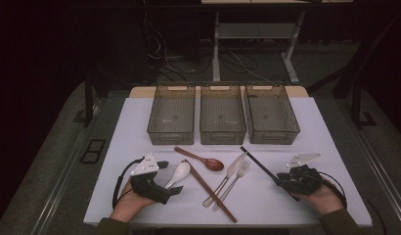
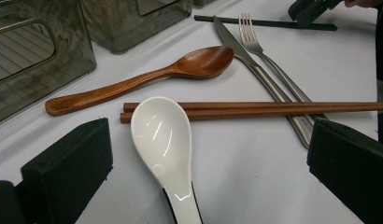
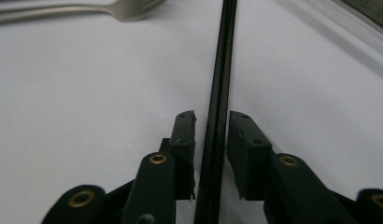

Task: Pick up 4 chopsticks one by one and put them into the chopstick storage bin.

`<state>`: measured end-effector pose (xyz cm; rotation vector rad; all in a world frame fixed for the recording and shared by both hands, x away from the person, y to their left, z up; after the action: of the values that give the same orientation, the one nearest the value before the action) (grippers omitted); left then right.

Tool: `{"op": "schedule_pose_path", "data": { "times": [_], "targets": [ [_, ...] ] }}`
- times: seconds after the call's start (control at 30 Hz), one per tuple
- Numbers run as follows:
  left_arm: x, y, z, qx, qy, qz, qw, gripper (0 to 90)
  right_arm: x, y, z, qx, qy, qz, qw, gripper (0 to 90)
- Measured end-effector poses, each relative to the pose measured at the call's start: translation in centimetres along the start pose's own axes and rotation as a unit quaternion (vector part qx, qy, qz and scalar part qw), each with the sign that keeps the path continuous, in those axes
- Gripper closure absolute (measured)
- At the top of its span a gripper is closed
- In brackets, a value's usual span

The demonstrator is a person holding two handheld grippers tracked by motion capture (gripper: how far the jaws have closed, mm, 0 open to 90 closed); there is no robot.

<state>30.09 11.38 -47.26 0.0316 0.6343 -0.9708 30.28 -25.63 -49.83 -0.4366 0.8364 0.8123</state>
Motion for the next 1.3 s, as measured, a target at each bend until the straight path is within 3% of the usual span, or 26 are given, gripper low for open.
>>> {"op": "schedule_pose_path", "data": {
  "times": [0.2, 0.4, 1.3],
  "targets": [
    [-0.1, 0.0, 0.0, -0.002, -0.002, 0.000, 1.0000, 0.0, -1.2, -0.7, -0.6, 0.005, -0.003, -0.008, 1.0000, 72.7],
    [-0.1, 0.0, 0.0, -0.003, -0.004, 0.000, 1.0000, 0.0, -1.9, -0.6, -1.7, 0.003, 0.001, -0.002, 1.0000, 77.7],
    [0.0, 0.0, 0.0, -0.002, -0.003, -0.001, 1.0000, 0.0, -1.4, -0.4, -2.0, 0.008, 0.011, 0.017, 0.9998, 82.2]
  ]
}}
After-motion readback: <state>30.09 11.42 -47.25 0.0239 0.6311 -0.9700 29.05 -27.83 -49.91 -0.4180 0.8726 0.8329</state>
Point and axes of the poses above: each handheld gripper's, and its own axes: x roughly forward along the jaws, z roughly out of its top, y roughly to its left, the point moved 8 cm from there along x, roughly forward along the jaws, and after that the axes turned 9 degrees about -x, right-handed, at the moved point
